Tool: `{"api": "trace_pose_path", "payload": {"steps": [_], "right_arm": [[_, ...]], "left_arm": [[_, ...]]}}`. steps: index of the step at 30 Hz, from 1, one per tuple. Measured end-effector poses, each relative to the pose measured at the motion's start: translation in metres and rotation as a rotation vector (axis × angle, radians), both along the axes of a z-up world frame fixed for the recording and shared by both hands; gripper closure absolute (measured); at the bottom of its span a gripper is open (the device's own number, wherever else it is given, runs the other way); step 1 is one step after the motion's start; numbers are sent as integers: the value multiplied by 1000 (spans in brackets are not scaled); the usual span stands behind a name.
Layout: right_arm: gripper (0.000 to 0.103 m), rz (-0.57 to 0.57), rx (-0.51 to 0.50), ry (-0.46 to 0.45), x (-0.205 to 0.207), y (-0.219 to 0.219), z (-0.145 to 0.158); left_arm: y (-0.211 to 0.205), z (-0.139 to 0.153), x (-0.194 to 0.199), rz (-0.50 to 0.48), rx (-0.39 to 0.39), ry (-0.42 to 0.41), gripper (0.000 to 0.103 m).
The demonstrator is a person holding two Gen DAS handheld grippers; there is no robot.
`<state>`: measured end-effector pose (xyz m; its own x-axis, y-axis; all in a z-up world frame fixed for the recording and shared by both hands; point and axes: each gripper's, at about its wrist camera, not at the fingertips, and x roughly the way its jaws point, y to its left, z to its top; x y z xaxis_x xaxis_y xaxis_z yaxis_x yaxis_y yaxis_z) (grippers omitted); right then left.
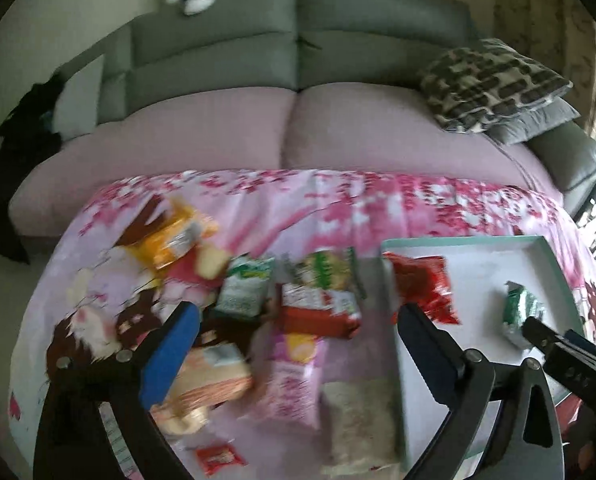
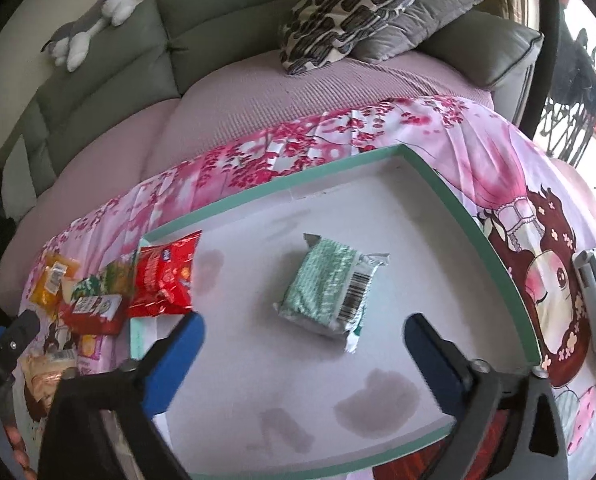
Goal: Organize snacks
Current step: 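Carry both snacks over the teal-rimmed tray and open both grippers to drop them, then move both open grippers back over the snack pile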
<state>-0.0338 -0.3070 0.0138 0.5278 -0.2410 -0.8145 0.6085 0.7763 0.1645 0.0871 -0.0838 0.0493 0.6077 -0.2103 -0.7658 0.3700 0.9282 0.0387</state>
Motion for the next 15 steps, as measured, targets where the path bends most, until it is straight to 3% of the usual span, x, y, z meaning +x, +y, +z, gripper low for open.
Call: {"api": "trace_pose_path", "payload": {"steps": [15], "right_arm": [[0,122,-32,-30,0,53,9]], "left_arm": [[98,0,-17,209,-33,2,4]]}}
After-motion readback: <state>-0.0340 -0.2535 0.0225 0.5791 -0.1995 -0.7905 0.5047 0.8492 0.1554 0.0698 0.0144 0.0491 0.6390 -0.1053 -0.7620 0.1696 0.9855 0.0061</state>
